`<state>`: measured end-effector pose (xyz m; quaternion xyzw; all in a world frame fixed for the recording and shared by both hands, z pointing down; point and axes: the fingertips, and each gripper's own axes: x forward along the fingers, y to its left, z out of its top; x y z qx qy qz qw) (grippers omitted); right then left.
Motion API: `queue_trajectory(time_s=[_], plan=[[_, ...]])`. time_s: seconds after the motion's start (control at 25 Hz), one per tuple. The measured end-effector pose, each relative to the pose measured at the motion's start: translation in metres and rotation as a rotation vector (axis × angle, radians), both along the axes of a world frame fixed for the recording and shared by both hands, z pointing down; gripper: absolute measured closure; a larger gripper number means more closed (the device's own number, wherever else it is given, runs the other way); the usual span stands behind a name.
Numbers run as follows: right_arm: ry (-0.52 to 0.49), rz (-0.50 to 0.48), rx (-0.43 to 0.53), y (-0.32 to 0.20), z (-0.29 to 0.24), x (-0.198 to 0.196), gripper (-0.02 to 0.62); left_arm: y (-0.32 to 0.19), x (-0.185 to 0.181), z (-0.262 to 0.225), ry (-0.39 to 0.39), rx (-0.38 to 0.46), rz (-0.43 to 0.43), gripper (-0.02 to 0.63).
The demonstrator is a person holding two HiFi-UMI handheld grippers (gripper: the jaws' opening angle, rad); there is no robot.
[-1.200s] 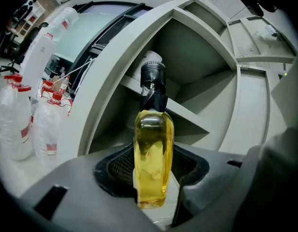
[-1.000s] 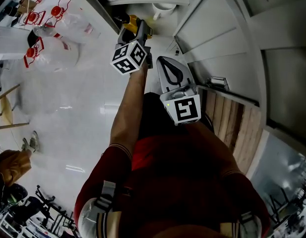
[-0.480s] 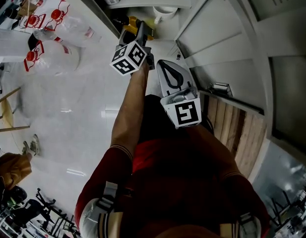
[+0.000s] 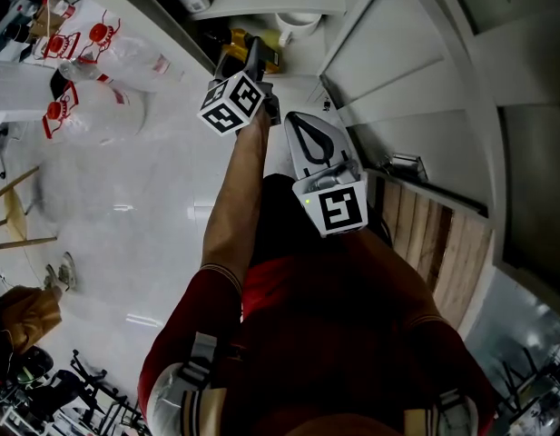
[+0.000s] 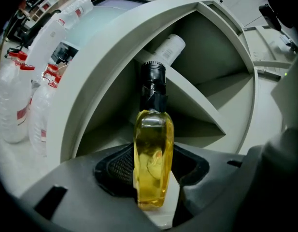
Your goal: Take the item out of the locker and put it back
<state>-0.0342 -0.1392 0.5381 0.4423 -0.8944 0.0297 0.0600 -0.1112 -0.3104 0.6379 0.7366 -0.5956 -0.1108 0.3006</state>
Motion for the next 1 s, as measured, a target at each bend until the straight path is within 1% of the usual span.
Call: queue_trajectory(time_s=[0.2,0.48,0.68,0.84,1.0], plan=[[0.01,0.001,0.006,-0.001,0.003,0.001,0.598,-0.008,-0.002,0.003,-0.015,-0.003,0.01,0.401],[0.009,0.0,0.01,-0.003,0.012,-0.004,0.598,-0.02,-0.006,0.004,-0.016,0.001,0.018,0.4],[0.003,0.013,0.009,-0.007,0.021,-0.003,0.598,-0.031,-0.003,0.003,-0.042,0.012,0.039,0.4],[0.003,0.019,0.008,-0.007,0.028,-0.003,0.598,-0.037,-0.002,0.002,-0.092,0.026,0.051,0.401],[0.002,0.029,0.003,-0.008,0.033,0.0,0.598,-0.044,0.0,-0.001,-0.208,0.041,0.073,0.401]])
